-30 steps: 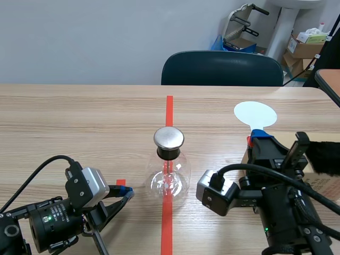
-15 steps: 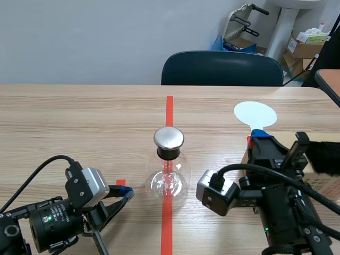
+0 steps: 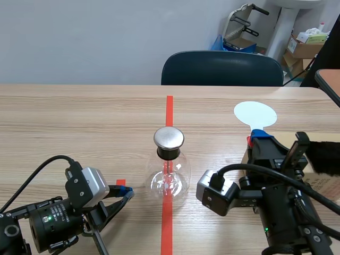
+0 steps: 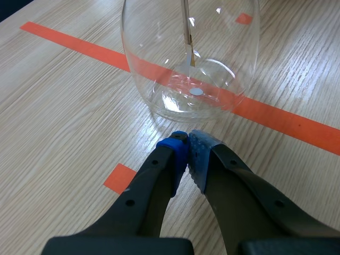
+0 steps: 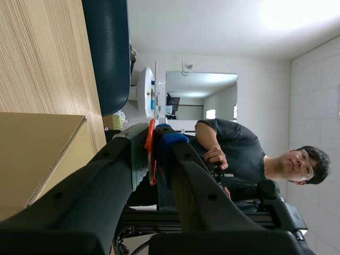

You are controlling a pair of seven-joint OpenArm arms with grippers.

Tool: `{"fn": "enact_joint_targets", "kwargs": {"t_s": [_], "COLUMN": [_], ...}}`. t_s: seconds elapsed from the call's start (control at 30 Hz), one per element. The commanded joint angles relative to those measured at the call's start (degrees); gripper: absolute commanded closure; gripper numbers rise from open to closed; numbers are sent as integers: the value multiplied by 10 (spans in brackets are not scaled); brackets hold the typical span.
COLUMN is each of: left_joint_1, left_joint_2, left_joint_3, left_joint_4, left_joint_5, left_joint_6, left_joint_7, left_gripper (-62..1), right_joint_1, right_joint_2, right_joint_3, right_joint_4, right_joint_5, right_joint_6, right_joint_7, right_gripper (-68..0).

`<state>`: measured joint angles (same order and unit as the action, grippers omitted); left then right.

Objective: Do the electroscope experiment

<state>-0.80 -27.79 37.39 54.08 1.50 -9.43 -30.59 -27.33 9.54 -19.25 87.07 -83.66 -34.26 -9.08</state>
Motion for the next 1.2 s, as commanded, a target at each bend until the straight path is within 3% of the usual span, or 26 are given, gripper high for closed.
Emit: {"fn": "enact_joint_targets", "kwargs": {"t_s": [0.0,0.27,0.87,1.17], "left_joint_1": [-2,-2,-2,-2], "left_joint_2": [2,3,3,3], "left_joint_3": [-2,-2,-2,-2], "left_joint_4": [10,10,10,10], "left_joint_5": [-3,-3,-3,-3], "left_joint_6": [-1,-1,-1,-1], "left_joint_7": [-9,-9,-8,-8], "left_gripper": [-27,-27,-27,-27], "right_joint_1": [7,7,7,7], "right_joint_2": [6,6,6,6], "right_joint_3": [2,2,2,2], "right_joint_4": [11,11,11,11], "right_joint_5": [0,0,0,0], "right_joint_6": [-8,-8,-8,-8], "right_joint_7": [0,26,323,356], "right_gripper": [-18,-18,-18,-18]}}
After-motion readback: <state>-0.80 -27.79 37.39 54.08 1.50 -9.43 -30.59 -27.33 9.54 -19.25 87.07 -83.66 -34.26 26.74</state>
